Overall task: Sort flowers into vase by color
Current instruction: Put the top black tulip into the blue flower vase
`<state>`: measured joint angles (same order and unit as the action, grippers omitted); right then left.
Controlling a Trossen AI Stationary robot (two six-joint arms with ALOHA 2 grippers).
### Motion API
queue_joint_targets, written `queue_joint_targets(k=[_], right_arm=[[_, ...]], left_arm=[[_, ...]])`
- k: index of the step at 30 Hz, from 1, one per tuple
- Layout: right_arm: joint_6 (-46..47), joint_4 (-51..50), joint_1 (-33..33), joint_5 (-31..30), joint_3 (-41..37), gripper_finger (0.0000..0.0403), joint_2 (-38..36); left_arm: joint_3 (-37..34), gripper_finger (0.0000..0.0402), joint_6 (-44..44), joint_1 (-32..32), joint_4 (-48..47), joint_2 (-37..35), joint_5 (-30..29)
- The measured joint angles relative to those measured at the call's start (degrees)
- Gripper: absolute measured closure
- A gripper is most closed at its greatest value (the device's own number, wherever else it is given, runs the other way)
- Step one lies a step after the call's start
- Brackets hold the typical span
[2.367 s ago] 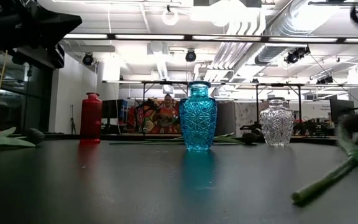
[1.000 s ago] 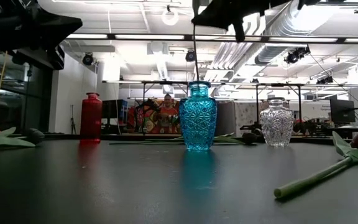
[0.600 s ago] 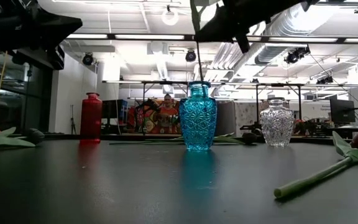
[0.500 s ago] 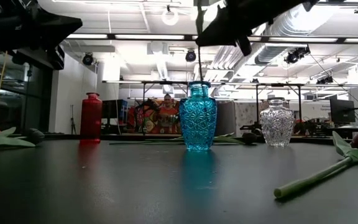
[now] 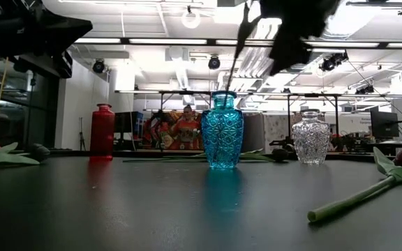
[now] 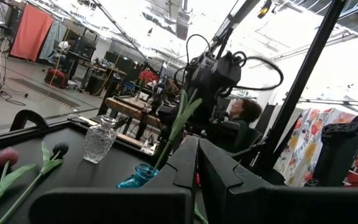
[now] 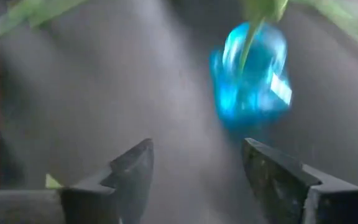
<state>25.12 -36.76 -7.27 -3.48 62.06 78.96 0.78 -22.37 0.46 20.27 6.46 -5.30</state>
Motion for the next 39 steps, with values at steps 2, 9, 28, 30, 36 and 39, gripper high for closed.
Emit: queue_joint_targets(k=[2,9,28,30,36,39], right_arm=[[0.7,-5.8,-0.9,1.3,1.1,0.0161,0.0],[8.7,-17.5,-6.0,3.8,1.5,0.0159,0.0],[39.9,-20.8,-23.9,7.9,1.5,0.0159,0.0],[43.6,-20.8,-24.5,7.2,1.5,0.0159,0.0],[51.1,-20.6,-25.4,4.4,1.4,0.0159,0.0],[53.0,-19.7,-25.4,4.3,1.4,0.0159,0.0]], left_arm=[[0.0,0.0398,0.0,0.0,0.0,0.0,0.0],[0.0,0.0398,0.0,0.0,0.0,0.0,0.0],[0.0,0.0398,0.0,0.0,0.0,0.0,0.0],[0.0,0.0398,0.0,0.0,0.0,0.0,0.0],[0.0,0.0398,0.0,0.0,0.0,0.0,0.0],[0.0,0.0398,0.0,0.0,0.0,0.0,0.0]])
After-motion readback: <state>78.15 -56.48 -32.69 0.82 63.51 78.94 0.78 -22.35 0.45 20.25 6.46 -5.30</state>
